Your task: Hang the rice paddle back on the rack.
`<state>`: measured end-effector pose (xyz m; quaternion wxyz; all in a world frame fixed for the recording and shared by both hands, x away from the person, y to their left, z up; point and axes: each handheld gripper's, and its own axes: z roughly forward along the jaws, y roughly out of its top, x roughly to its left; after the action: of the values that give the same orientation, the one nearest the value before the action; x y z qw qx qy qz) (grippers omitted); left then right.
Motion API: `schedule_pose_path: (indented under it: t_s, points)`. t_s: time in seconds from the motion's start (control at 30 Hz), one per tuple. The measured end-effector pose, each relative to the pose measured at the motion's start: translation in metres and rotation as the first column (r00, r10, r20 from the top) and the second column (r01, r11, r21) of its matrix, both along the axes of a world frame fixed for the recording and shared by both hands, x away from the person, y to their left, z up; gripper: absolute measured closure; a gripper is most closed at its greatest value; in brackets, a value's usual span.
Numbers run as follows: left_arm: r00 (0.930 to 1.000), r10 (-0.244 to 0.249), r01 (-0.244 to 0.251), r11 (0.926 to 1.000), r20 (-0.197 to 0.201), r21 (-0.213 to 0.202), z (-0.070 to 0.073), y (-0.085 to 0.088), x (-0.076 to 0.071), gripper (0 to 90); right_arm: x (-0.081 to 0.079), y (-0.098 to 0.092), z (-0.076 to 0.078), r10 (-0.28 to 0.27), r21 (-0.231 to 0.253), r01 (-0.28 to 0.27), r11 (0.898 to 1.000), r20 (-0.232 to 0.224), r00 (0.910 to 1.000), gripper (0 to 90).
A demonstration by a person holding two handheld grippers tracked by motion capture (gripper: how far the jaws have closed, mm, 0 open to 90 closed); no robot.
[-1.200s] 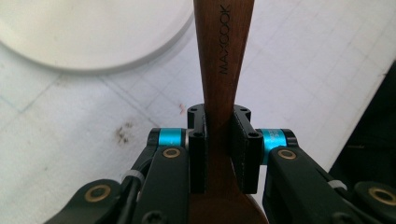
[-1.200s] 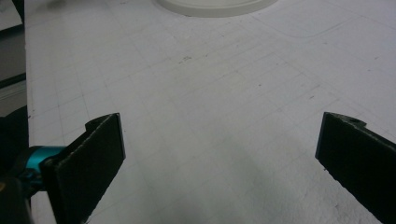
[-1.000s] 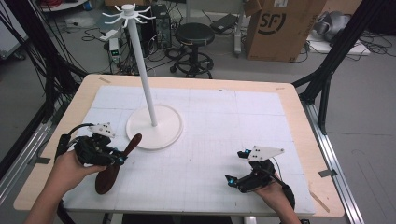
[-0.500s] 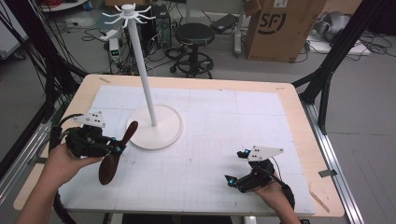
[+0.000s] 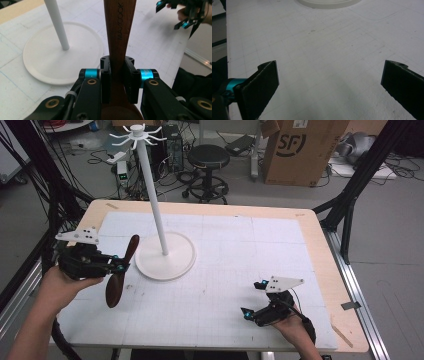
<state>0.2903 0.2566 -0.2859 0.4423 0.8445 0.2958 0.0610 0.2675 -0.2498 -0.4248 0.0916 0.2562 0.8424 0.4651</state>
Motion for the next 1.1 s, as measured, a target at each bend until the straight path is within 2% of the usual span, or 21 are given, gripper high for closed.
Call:
schedule_pose_path:
  t_s: [0.17, 0.4, 0.5, 0.7, 0.83, 0.9, 1.0, 1.1]
  points:
    - [0.9998, 0.016, -0.016, 0.9998, 0.009, -0.011, 0.008, 0.006, 0.001, 78.5, 0.000, 0.000, 0.000, 0.001, -0.002, -0.001, 1.000, 0.003, 1.0000, 0.2]
    - [0.9992, 0.026, -0.025, 0.9995, 0.030, -0.016, 0.026, 0.012, 0.003, 78.5, 0.000, 0.000, 0.000, -0.001, 0.002, 0.001, 1.000, 0.000, 1.0000, 0.2]
    - [0.9990, 0.026, -0.025, 0.9991, 0.035, -0.034, 0.032, 0.015, 0.005, 78.5, 0.000, 0.000, 0.000, -0.002, 0.002, 0.002, 1.000, 0.001, 1.0000, 0.2]
    - [0.9978, 0.036, -0.033, 0.9985, 0.055, -0.043, 0.044, 0.016, 0.007, 78.5, -0.001, 0.000, 0.001, 0.001, 0.006, -0.001, 1.000, 0.001, 1.0000, 0.2]
    - [0.9965, 0.047, -0.042, 0.9967, 0.070, -0.070, 0.051, 0.019, 0.009, 78.4, -0.001, 0.000, 0.001, -0.001, 0.007, 0.001, 1.000, 0.005, 1.0000, 0.2]
    - [0.9964, 0.052, -0.047, 0.9958, 0.067, -0.079, 0.053, 0.020, 0.009, 78.4, -0.001, 0.000, 0.001, 0.000, 0.007, 0.000, 1.000, 0.005, 1.0000, 0.2]
    - [0.9964, 0.052, -0.047, 0.9965, 0.068, -0.069, 0.057, 0.020, 0.010, 78.5, -0.001, 0.000, 0.001, 0.000, 0.007, 0.000, 1.000, 0.003, 1.0000, 0.2]
    - [0.9958, 0.056, -0.049, 0.9949, 0.072, -0.087, 0.062, 0.021, 0.013, 78.5, -0.001, 0.000, 0.000, 0.002, 0.005, -0.002, 1.000, 0.004, 1.0000, 0.2]
